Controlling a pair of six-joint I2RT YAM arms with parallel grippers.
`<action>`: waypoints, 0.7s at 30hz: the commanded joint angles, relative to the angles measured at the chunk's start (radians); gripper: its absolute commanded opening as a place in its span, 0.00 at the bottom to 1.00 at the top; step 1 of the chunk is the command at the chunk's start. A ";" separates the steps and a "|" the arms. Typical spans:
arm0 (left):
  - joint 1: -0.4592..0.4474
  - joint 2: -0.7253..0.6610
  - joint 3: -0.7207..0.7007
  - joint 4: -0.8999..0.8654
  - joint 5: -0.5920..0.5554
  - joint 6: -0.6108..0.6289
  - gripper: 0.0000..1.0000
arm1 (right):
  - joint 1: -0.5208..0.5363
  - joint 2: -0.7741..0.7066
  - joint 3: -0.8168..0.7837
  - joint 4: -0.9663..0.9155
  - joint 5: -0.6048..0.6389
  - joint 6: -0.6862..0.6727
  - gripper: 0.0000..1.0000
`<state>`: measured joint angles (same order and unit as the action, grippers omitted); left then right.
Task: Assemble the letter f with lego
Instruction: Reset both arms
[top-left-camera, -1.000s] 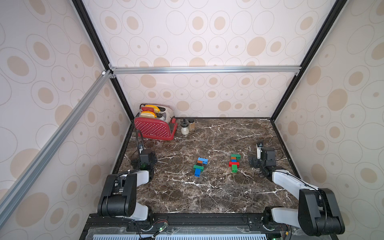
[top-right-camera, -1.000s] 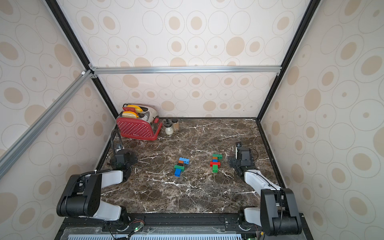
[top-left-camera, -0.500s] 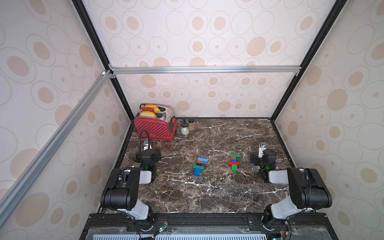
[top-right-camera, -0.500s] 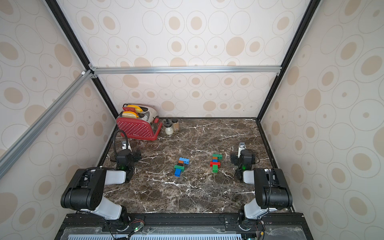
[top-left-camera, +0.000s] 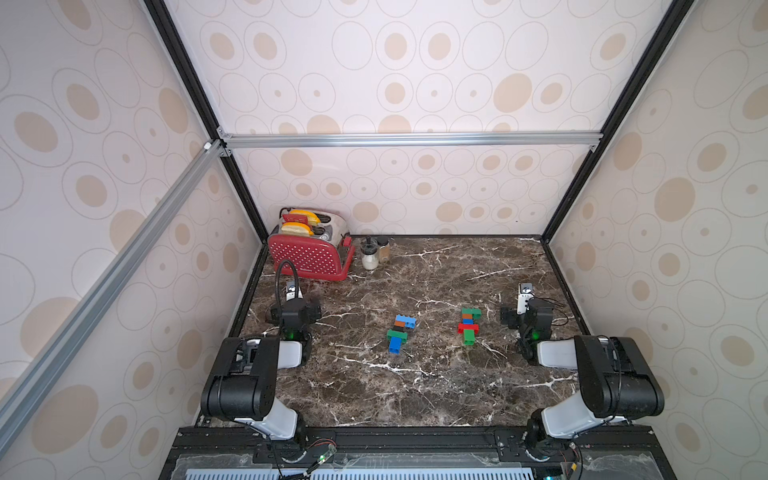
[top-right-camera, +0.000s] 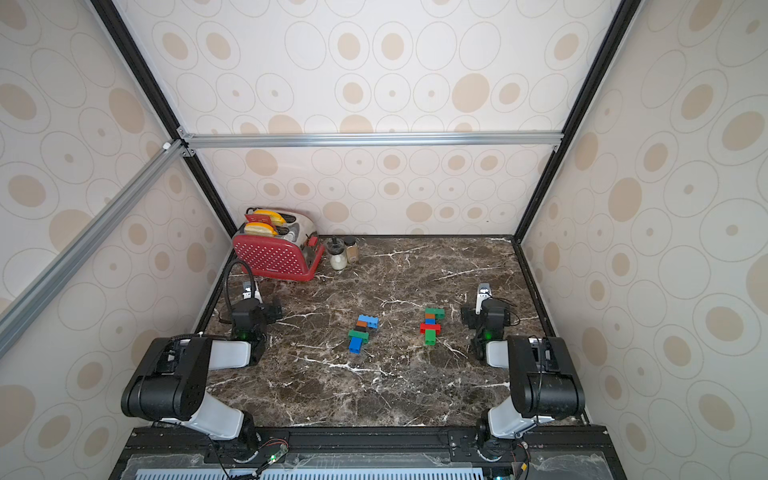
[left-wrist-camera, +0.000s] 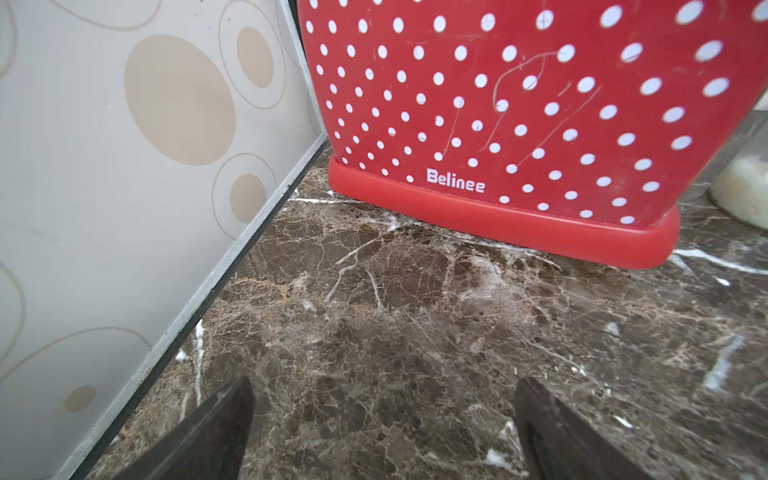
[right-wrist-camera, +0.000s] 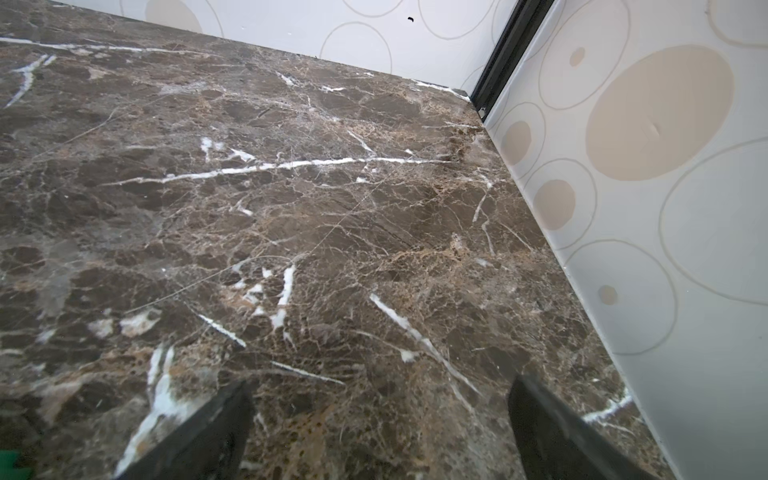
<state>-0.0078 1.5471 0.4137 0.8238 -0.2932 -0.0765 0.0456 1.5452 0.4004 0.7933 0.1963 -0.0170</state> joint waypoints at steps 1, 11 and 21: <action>-0.005 -0.007 0.004 0.029 -0.004 0.020 0.99 | 0.003 -0.009 0.010 0.014 -0.003 -0.003 1.00; -0.006 -0.007 -0.006 0.030 -0.050 0.007 0.99 | 0.002 -0.009 0.011 0.016 -0.004 -0.003 1.00; -0.007 -0.007 -0.001 0.034 -0.034 0.012 0.99 | 0.002 -0.008 0.011 0.015 -0.003 -0.003 1.00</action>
<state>-0.0086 1.5414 0.3859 0.8593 -0.3332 -0.0807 0.0456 1.5452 0.4004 0.7940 0.1959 -0.0174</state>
